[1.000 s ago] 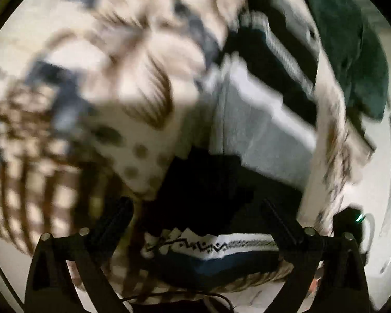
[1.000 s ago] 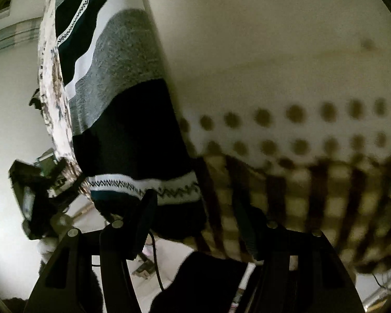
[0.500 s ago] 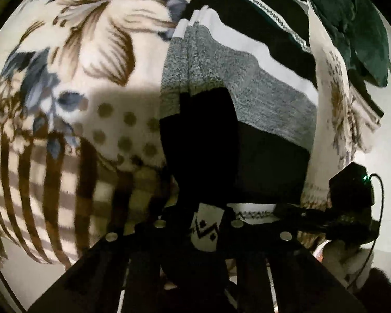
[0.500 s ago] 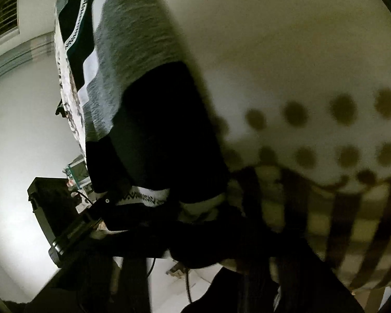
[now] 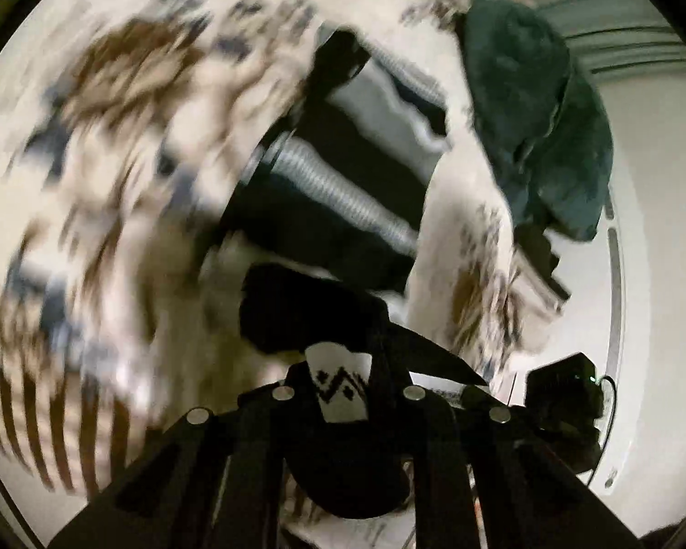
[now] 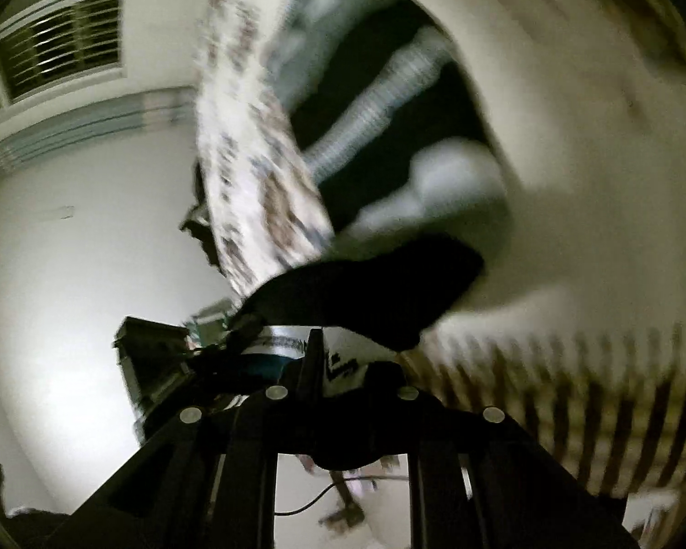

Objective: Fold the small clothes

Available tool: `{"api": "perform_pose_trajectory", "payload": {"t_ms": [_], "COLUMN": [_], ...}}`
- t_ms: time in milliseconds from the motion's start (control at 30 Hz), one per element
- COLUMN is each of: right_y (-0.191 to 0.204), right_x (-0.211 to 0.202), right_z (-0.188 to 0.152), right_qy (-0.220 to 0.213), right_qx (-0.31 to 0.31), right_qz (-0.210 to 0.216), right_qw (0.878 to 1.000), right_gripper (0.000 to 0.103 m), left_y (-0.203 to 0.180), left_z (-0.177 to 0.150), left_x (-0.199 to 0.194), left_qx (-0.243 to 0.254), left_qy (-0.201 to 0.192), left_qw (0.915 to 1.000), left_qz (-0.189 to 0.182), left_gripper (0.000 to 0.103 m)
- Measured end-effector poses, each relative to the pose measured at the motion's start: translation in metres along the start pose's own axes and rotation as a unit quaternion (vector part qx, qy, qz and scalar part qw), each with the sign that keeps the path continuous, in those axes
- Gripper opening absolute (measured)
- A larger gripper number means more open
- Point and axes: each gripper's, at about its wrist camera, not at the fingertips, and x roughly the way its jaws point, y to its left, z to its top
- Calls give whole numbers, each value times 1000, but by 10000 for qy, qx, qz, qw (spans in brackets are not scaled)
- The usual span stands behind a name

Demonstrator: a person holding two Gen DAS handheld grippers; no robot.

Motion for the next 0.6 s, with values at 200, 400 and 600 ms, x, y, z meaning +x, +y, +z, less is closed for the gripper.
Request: {"api": "perform_pose_trajectory", "payload": {"t_ms": [200, 400, 600], "right_y": [55, 84, 91], "right_x": [-7, 13, 32], "right_z": [118, 234, 336], "right_qy": [-716, -1138, -1280], "right_qx": [-455, -454, -170], "right_qz": [-90, -336, -288], "right_qw": [9964, 9919, 9912], "right_gripper": [15, 15, 19], "left_y": [-36, -55, -44], "left_z": [113, 219, 297], "left_x": [25, 71, 124], "left_qx": [231, 363, 51], "left_qy": [-363, -371, -180], "left_qw": [9988, 9985, 9997], "left_qz": [-246, -191, -186], "left_gripper": [11, 12, 14]}}
